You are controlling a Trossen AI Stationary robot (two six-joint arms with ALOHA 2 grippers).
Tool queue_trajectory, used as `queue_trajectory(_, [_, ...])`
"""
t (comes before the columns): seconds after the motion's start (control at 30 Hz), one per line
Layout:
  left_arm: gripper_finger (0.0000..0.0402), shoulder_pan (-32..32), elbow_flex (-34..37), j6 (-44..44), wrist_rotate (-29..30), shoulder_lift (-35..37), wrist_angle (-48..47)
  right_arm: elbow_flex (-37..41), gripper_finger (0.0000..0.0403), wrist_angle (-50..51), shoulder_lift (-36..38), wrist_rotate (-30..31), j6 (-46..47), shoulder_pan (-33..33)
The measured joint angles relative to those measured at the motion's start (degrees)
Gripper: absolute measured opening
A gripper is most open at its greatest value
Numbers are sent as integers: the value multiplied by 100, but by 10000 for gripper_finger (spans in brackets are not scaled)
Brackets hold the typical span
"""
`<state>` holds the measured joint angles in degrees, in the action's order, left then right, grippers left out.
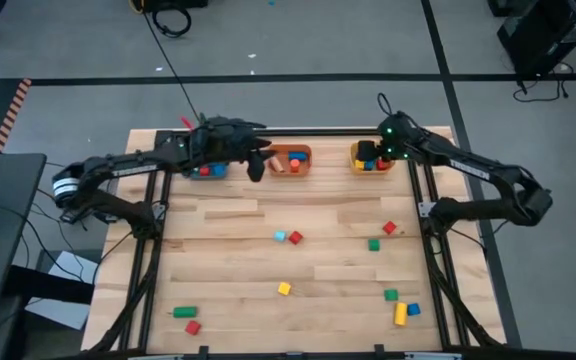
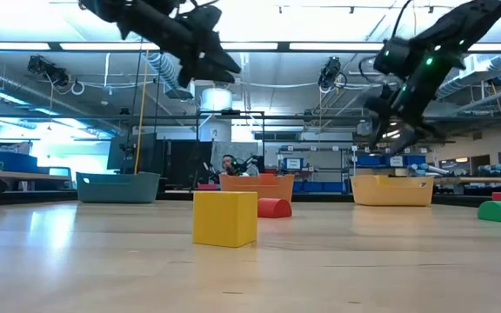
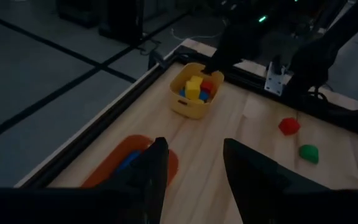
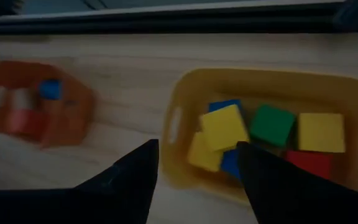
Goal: Sort blocks by size
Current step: Put the green half-circle block into the blue bin
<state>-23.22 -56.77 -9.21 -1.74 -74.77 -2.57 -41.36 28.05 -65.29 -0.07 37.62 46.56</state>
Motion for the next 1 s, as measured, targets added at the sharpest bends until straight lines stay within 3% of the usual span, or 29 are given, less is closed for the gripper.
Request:
queue_trajectory(0.17, [163, -2, 200, 9, 39, 163, -152, -2, 215, 132, 547, 191, 549, -672])
queue_trajectory(0.4, [163, 3, 194, 328, 114, 160, -562, -472, 189, 1110, 613, 1180, 1617, -2345])
queue_trajectory(0.53, [163, 145, 196, 430, 672, 266, -663, -741, 173, 1802, 432, 1428, 2434, -3294])
queue_trajectory(0.7, [163, 752, 196, 604, 1658, 485, -908, -792, 160, 2115, 175, 1542, 3593, -4593])
queue_trajectory(1.0, [163, 1888, 195, -147, 2440, 700, -1165, -793, 151, 2381, -634, 1535, 6001, -6868])
